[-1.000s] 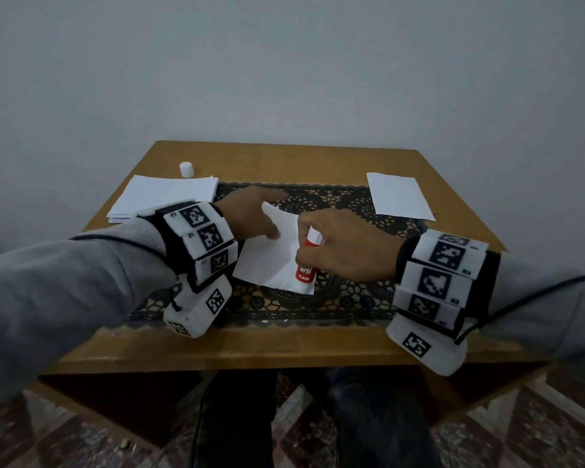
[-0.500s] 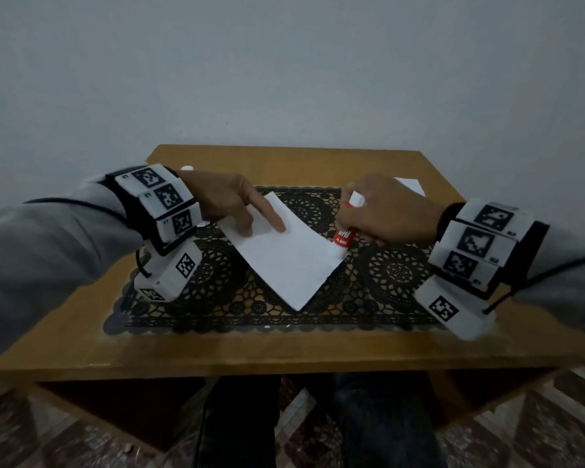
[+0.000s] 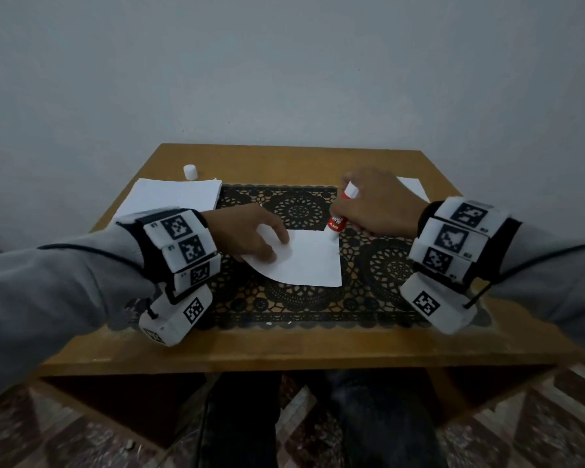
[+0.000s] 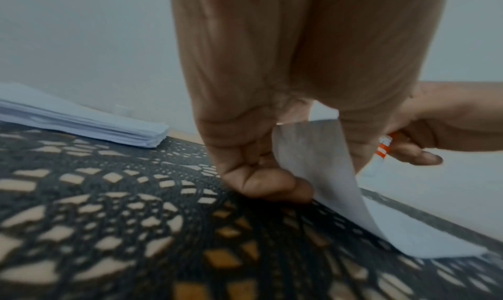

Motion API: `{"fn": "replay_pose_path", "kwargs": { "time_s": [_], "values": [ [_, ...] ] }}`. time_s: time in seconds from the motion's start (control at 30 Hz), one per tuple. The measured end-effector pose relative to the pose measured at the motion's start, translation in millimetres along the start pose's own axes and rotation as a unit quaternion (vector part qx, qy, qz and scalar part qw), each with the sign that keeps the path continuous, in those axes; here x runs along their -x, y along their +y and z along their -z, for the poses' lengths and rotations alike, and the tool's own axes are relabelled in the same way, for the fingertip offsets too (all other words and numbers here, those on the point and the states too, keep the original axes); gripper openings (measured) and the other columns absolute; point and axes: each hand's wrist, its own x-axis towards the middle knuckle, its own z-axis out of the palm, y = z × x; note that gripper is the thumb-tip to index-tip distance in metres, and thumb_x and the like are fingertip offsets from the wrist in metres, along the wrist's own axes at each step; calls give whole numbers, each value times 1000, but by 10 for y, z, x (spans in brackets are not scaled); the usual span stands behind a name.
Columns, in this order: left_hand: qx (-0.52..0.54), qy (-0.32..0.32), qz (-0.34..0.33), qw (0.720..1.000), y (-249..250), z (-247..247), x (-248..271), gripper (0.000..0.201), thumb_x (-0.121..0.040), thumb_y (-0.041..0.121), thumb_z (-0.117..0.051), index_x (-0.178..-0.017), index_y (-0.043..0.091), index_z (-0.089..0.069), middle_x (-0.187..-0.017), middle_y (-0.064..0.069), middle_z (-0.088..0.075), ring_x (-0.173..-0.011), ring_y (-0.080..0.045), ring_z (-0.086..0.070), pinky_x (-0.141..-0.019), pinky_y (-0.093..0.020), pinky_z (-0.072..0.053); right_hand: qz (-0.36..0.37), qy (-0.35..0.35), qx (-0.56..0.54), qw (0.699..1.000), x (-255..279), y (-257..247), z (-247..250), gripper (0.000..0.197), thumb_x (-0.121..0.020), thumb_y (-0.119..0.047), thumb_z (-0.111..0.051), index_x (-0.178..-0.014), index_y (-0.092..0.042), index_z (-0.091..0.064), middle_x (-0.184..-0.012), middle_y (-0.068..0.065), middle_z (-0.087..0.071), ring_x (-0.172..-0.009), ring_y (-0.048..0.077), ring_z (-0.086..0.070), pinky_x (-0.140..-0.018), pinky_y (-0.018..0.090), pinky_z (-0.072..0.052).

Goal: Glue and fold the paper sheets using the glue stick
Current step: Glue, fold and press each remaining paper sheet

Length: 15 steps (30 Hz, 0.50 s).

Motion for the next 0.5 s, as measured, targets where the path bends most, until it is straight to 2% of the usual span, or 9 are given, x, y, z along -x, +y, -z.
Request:
{"fn": "replay_pose_path", "kwargs": {
  "time_s": [0.1,0.2,0.33,0.43,0.5],
  "values": [
    [-68,45,-1,997,36,-73,-13,35,-80,33,-74,-112,31,-60,-135,3,-49,-122,-21,-46,-104,-37,-37,17,-5,30,999,-4,-39,-95,16,-89,-27,-60,-90,-11,-60,-80,0,-60,-65,12,-55,-57,28,-45],
    [-84,46,2,995,71,-90,-19,39,-79,34,-74,-115,32,-57,-135,2,-50,-120,-22,-47,-101,-35,-39,23,-13,46,999,-12,-43,-168,19,-90,-26,-60,-94,-8,-60,-93,3,-61,-80,19,-57,-69,33,-46],
    [-103,17,-12,994,95,-72,-20,57,-83,31,-71,-136,35,-49,-145,4,-45,-129,-21,-43,-107,-32,-33,26,-22,64,997,-4,-86,-204,15,-91,-26,-60,-93,-12,-54,-95,3,-58,-86,22,-57,-71,33,-44],
    [-122,5,-13,992,114,-66,-31,60,-86,32,-68,-141,36,-43,-144,-1,-47,-122,-22,-47,-92,-23,-34,29,-29,75,996,1,-117,-192,15,-91,-26,-60,-93,-13,-52,-95,2,-56,-86,20,-55,-71,31,-43],
    [-132,4,-13,991,123,-64,-42,59,-87,32,-67,-141,36,-43,-141,-2,-49,-118,-22,-48,-85,-20,-32,30,-35,75,996,-2,-130,-178,17,-91,-26,-59,-93,-10,-54,-95,3,-58,-86,21,-55,-69,30,-44]
  ]
}}
